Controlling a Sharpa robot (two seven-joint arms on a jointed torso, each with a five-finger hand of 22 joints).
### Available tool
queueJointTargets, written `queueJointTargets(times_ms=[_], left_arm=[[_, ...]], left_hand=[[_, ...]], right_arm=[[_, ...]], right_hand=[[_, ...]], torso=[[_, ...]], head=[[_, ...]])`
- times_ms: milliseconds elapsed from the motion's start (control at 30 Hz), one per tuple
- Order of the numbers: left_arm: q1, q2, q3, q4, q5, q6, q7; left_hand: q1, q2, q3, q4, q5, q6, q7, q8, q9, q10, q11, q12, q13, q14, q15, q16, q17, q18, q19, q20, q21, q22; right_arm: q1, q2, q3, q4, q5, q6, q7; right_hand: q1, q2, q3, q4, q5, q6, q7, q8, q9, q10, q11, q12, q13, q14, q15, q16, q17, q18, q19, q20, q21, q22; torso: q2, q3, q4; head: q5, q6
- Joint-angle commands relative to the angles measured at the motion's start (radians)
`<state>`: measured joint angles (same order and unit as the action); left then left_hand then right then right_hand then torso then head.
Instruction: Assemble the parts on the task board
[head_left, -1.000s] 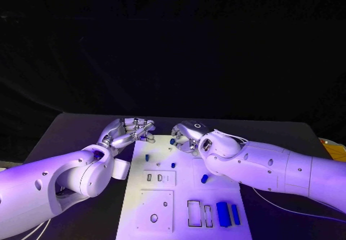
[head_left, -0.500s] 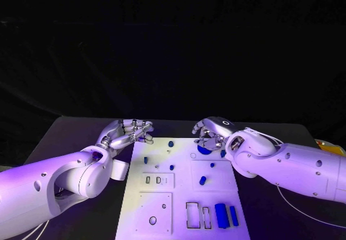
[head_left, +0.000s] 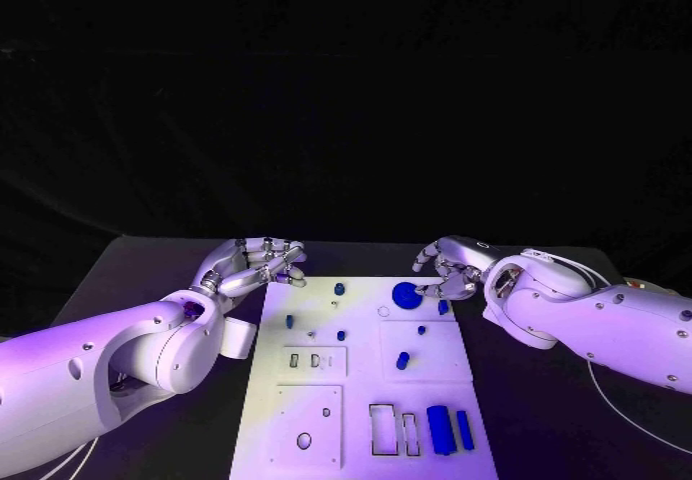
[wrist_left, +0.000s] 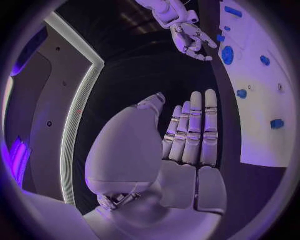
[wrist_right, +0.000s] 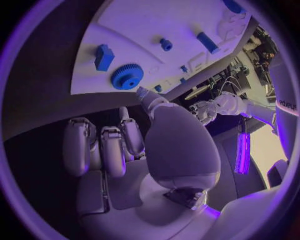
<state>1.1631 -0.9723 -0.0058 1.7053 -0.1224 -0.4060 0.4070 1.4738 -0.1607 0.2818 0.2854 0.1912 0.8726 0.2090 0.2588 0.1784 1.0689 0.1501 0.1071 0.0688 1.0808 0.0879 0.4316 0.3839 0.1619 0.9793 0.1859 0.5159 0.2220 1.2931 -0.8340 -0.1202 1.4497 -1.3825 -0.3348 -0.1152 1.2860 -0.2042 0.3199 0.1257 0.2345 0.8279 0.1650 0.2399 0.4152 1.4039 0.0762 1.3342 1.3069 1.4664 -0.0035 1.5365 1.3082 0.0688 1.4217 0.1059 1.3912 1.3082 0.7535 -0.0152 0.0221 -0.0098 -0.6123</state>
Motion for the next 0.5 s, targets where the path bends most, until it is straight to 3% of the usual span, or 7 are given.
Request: queueJointTargets(times_ms=[33,500], left_arm=[[0.001,0.002,0.001,0.001,0.005,0.027,0.015],[0.001,0.002,0.001,0.001,0.006,0.029,0.012]], left_hand=[[0.004,0.001,0.006,-0.002,-0.005,0.0,-0.001,-0.003,0.002,0.003,0.0,-0.007,0.001,-0.005,0.002,0.006,0.001,0.018,-0.003,-0.001,0.003,0.002],[0.004,0.001,0.006,-0.002,-0.005,0.0,-0.001,-0.003,0.002,0.003,0.0,-0.007,0.001,-0.005,0.002,0.006,0.001,0.018,-0.003,-0.001,0.003,0.002]], right_arm=[[-0.002,0.007,0.0,-0.012,0.032,0.068,0.018],[-0.015,0.041,-0.003,-0.053,0.034,0.076,0.003]], right_hand=[[0.012,0.0,-0.007,0.003,0.005,-0.01,-0.001,0.006,0.002,0.012,0.001,0.02,0.041,0.083,0.008,0.005,0.149,-0.013,0.01,0.003,0.009,0.023],[0.016,0.004,-0.009,0.005,0.004,-0.012,0.001,0.01,0.005,0.023,0.003,0.044,0.064,0.084,0.009,0.007,0.155,-0.016,0.017,0.004,0.018,0.036]], torso=[[0.001,-0.0014,0.0011],[0.0,-0.0022,-0.0003]], head=[[0.002,0.0],[0.006,-0.011]])
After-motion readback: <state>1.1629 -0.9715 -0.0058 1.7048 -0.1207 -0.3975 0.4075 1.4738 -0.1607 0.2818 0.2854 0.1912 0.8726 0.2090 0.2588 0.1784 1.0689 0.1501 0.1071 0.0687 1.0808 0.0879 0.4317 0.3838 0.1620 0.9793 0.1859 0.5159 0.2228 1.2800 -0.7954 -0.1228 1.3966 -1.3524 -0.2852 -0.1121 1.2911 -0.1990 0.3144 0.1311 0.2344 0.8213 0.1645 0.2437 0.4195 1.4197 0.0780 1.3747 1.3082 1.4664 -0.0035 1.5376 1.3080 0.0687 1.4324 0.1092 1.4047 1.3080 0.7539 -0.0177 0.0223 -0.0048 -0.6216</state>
